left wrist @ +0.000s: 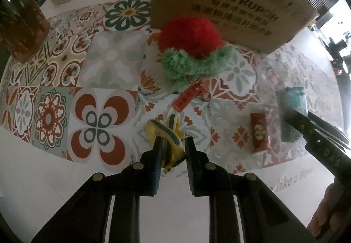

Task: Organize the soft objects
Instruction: 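Close the left tool on the yellow minion keychain while the right tool grasps the teal tissue pack, then carry the minion keychain and tissue pack over the cardboard box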

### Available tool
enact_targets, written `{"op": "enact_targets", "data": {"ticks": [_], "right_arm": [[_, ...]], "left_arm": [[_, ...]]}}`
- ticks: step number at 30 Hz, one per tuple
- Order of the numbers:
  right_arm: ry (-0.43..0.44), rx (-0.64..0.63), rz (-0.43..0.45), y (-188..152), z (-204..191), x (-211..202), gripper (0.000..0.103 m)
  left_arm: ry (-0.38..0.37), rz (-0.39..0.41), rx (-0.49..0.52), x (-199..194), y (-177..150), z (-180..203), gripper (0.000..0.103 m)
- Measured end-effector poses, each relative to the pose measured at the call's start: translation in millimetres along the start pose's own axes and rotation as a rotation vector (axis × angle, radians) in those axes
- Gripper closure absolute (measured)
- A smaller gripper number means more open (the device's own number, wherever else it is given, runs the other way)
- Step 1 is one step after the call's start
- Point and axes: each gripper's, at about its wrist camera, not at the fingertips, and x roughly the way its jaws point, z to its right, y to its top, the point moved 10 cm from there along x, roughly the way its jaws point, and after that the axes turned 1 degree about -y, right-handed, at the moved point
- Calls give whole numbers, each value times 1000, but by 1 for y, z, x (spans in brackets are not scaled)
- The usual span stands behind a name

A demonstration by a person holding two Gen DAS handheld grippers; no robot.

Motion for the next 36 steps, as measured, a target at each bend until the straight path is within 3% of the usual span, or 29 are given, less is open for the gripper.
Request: {"op": "enact_targets", "data": {"ticks": [20, 36], "right_arm": [[75, -28, 149, 12, -21, -70, 47], [145, -38, 310, 33, -37, -135, 47]], "left_arm": [[-100, 163, 38, -89, 1, 28, 82], [-136, 379, 91, -164, 23, 41, 83]]}}
